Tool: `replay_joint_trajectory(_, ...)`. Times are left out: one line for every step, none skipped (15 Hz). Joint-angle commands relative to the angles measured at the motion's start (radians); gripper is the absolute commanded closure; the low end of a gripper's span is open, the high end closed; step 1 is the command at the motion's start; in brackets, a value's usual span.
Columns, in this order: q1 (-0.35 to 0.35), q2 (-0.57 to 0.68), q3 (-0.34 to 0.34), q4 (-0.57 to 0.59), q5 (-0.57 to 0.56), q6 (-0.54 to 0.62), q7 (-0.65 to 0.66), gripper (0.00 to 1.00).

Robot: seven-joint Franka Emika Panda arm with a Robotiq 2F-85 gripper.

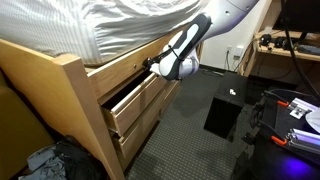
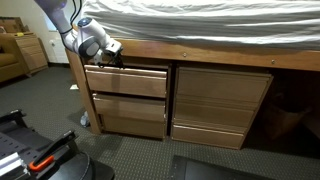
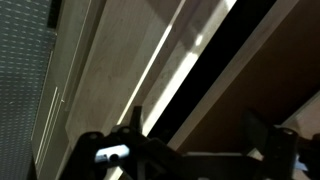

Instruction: Close the top drawer on the left

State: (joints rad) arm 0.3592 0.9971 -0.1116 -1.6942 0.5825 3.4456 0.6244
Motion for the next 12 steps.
replay_joint_trajectory(0.000,0.001,0.000,0.000,0.000,0.001,0.000,0.00)
replay_joint_trajectory(0.000,0.003,0.000,0.000,0.000,0.001,0.000,0.00)
replay_joint_trajectory(-0.062,-0.016,0.080,-0.004,0.000,-0.039,-0.053,0.00)
replay_joint_trajectory(-0.105,-0.033,0.139,-0.020,-0.037,-0.066,-0.060,0.00)
replay_joint_trajectory(-0.110,-0.039,0.145,-0.028,-0.041,-0.074,-0.063,0.00)
replay_joint_trajectory(-0.111,-0.042,0.146,-0.034,-0.040,-0.077,-0.063,0.00)
replay_joint_trajectory(-0.112,-0.045,0.147,-0.041,-0.040,-0.075,-0.062,0.00)
replay_joint_trajectory(-0.136,-0.046,0.179,-0.046,-0.051,-0.096,-0.064,0.00)
replay_joint_trajectory(-0.182,-0.046,0.236,-0.051,-0.070,-0.120,-0.074,0.00)
replay_joint_trajectory(-0.235,-0.046,0.295,-0.056,-0.106,-0.140,-0.061,0.00)
replay_joint_trajectory(-0.257,-0.042,0.322,-0.058,-0.097,-0.171,-0.082,0.00)
replay_joint_trajectory(-0.210,-0.041,0.257,-0.067,-0.072,-0.198,-0.068,0.00)
